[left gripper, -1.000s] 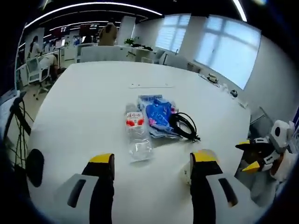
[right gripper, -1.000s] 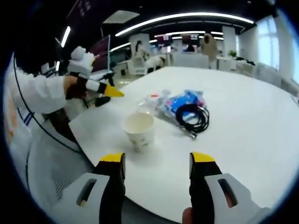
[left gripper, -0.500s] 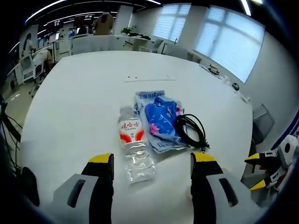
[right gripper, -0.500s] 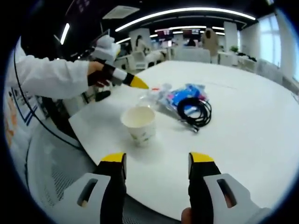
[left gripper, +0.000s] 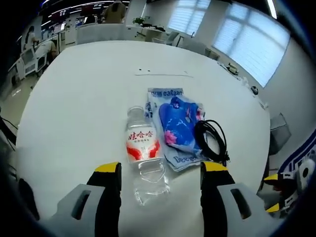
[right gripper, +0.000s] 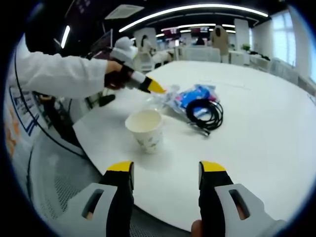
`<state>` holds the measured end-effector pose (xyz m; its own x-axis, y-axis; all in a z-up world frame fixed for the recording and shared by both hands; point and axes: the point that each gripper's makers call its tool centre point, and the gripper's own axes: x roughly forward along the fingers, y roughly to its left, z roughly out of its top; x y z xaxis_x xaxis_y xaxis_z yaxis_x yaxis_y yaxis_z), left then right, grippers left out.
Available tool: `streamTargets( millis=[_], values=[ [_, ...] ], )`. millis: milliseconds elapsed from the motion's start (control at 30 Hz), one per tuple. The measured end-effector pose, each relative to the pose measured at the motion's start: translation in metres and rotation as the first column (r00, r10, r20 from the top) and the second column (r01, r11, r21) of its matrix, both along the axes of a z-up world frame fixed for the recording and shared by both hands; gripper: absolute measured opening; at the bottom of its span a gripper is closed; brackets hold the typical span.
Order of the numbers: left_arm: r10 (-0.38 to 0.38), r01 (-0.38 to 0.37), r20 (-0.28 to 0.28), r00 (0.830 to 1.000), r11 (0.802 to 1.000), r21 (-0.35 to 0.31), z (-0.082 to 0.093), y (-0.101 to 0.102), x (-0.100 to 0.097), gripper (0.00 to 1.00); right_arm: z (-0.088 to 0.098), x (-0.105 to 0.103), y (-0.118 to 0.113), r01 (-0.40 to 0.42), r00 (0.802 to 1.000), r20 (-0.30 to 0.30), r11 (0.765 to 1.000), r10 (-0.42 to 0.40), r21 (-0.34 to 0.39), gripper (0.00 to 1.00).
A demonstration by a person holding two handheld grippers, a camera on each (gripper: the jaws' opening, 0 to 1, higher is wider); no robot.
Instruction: Arrange the tabletop items into an orderly group along one side of the table until the central work area is clear of visible clutter.
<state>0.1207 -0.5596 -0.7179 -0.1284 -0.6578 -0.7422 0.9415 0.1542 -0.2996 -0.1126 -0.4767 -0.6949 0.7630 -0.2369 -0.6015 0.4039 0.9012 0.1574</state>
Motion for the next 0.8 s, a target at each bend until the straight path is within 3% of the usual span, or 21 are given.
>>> streamTargets(
  millis=[233,400,600,700,800],
  values=[
    [-0.002,0.002,-0.007,1.000,0.999,0.044,-0.011,-0.013,0.006,0.63,0.001,-0.002,-0.005,0.032,0.999,0.015,0.999,-0.032,0.007,0.51],
    [0.039,-0.039,0.006,0.999,0.995,0.087,-0.021,-0.016,0.012,0.60,0.005,-0.004,-0.011,0.066,0.997,0.041,0.998,-0.066,0.010,0.51],
    [-0.015,0.012,0.018,1.000,0.985,0.175,-0.042,-0.009,0.008,0.55,0.008,-0.004,-0.017,0.096,0.993,0.064,0.995,-0.097,0.013,0.50],
    [0.075,-0.073,-0.014,0.997,0.988,0.139,-0.040,-0.019,0.013,0.57,0.009,-0.005,-0.020,0.115,0.990,0.078,0.993,-0.116,0.017,0.50],
    [0.082,-0.079,-0.013,0.997,0.985,0.151,-0.041,-0.022,0.014,0.54,0.011,-0.006,-0.023,0.132,0.987,0.093,0.991,-0.134,0.024,0.50]
  ],
)
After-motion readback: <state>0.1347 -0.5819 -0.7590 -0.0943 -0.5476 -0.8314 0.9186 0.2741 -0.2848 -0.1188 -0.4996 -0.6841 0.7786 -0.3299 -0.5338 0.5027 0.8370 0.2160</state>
